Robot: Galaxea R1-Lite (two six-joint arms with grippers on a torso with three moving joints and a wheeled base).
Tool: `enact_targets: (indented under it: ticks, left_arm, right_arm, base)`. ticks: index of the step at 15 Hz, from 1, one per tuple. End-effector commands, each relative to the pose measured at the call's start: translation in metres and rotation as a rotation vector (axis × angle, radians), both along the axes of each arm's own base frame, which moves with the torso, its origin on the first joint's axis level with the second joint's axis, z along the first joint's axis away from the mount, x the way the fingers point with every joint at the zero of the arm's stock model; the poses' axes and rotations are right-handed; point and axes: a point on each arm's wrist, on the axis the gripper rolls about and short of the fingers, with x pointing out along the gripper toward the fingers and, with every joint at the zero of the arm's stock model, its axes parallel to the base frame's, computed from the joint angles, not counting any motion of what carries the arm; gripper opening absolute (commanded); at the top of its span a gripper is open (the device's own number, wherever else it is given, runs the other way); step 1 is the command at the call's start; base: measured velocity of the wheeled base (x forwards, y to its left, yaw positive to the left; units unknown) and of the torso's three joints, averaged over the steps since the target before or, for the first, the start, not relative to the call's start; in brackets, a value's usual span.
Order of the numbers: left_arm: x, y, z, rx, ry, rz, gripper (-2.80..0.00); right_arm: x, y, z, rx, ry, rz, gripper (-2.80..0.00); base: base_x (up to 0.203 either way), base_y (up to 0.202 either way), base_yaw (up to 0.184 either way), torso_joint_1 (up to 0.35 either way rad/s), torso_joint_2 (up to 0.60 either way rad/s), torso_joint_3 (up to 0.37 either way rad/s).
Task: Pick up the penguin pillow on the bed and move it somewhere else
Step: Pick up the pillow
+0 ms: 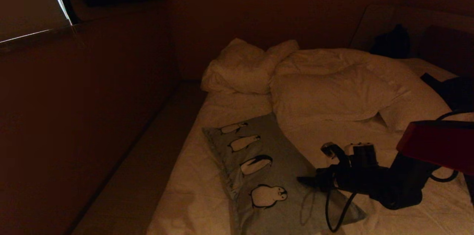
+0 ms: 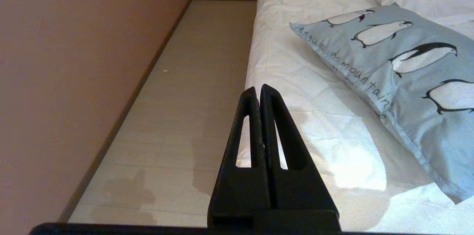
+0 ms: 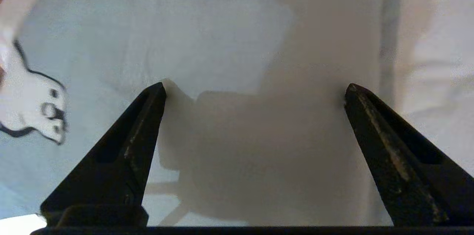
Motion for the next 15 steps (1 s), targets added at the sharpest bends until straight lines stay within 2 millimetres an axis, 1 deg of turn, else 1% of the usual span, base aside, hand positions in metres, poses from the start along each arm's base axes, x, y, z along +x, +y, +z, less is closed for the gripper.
enact_targets:
  ticks: [1,3,5,9,11,12,15]
  left_arm:
    - [0.0,0.0,0.0,0.0,0.0,0.002,-2.8]
    - [0.0,0.0,0.0,0.0,-0.001,0.002,-2.8]
    - [0.0,0.0,0.0,0.0,-0.001,0.002,-2.8]
    - [0.0,0.0,0.0,0.0,-0.001,0.001,-2.8]
    - [0.0,0.0,0.0,0.001,0.0,0.0,-2.8]
    - [0.0,0.0,0.0,0.0,0.0,0.002,-2.8]
    - [0.0,0.0,0.0,0.001,0.0,0.0,-2.8]
  right_arm:
    - [0.001,-0.003,-0.015,0.002,0.028,0.007,0.0]
    - [0.003,-0.003,-0.023,-0.002,0.035,0.009,0.0]
    - [0.002,0.0,-0.024,-0.003,0.038,0.017,0.0]
    - [-0.005,0.016,-0.026,-0.027,0.038,0.077,0.0]
    - [-0.006,0.02,-0.026,-0.028,0.037,0.089,0.0]
    - [-0.007,0.023,-0.026,-0.031,0.038,0.098,-2.8]
    - [-0.006,0.026,-0.03,-0.037,0.041,0.1,-2.8]
  base:
    - [0.0,0.0,0.0,0.0,0.0,0.0]
    - [0.0,0.0,0.0,0.0,0.0,0.0]
    - [0.0,0.0,0.0,0.0,0.0,0.0]
    - [0.0,0.0,0.0,0.0,0.0,0.0]
    - [0.0,0.0,0.0,0.0,0.0,0.0]
    - [0.0,0.0,0.0,0.0,0.0,0.0]
    - [0.0,0.0,0.0,0.0,0.0,0.0]
